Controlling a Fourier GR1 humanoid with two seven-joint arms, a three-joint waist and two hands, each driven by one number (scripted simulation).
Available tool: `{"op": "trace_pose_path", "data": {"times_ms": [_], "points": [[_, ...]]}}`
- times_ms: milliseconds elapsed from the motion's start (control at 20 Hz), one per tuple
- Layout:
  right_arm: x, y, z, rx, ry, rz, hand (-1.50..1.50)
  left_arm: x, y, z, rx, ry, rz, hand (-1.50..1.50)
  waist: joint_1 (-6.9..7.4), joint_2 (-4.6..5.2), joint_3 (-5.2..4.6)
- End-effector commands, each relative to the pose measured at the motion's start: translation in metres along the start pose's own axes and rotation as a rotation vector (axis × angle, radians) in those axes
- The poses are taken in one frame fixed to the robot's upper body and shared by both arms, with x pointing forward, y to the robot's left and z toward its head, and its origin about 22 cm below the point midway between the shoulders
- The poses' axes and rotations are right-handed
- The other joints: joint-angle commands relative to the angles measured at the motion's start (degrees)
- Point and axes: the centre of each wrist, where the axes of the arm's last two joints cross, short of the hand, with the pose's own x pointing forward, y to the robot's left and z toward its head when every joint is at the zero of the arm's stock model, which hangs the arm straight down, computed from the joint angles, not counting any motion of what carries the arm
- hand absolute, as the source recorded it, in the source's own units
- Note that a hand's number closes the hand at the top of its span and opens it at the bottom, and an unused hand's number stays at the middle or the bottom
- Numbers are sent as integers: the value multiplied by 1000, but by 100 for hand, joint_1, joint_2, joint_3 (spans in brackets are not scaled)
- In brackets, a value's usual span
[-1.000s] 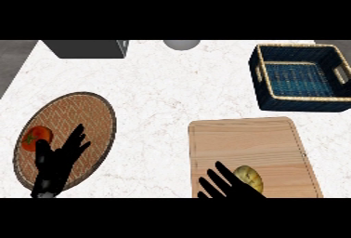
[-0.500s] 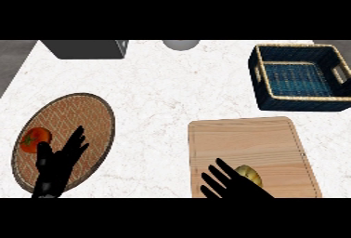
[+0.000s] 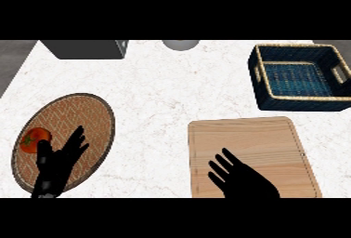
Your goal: Pick the squash from the cutting board and place it in the basket
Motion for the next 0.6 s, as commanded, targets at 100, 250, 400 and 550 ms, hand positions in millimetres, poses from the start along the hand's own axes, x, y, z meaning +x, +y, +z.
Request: {"op": "trace_pose_path", "data": {"times_ms": [100, 250, 400, 550], "points": [[-7, 19, -9, 3, 14, -1, -150, -27, 11, 5, 2, 99, 13, 0, 4, 48, -67], [1, 22, -16, -13, -11, -16, -150, -16, -10, 2, -7, 93, 10, 0, 3, 49, -65], [-1, 23, -22, -2, 4, -18, -150, -16, -3, 4, -12, 89, 10, 0, 9, 47, -67], [4, 46, -11, -1, -18, -7, -150, -19, 3, 9, -19, 121, 14, 0, -10, 43, -65]]}}
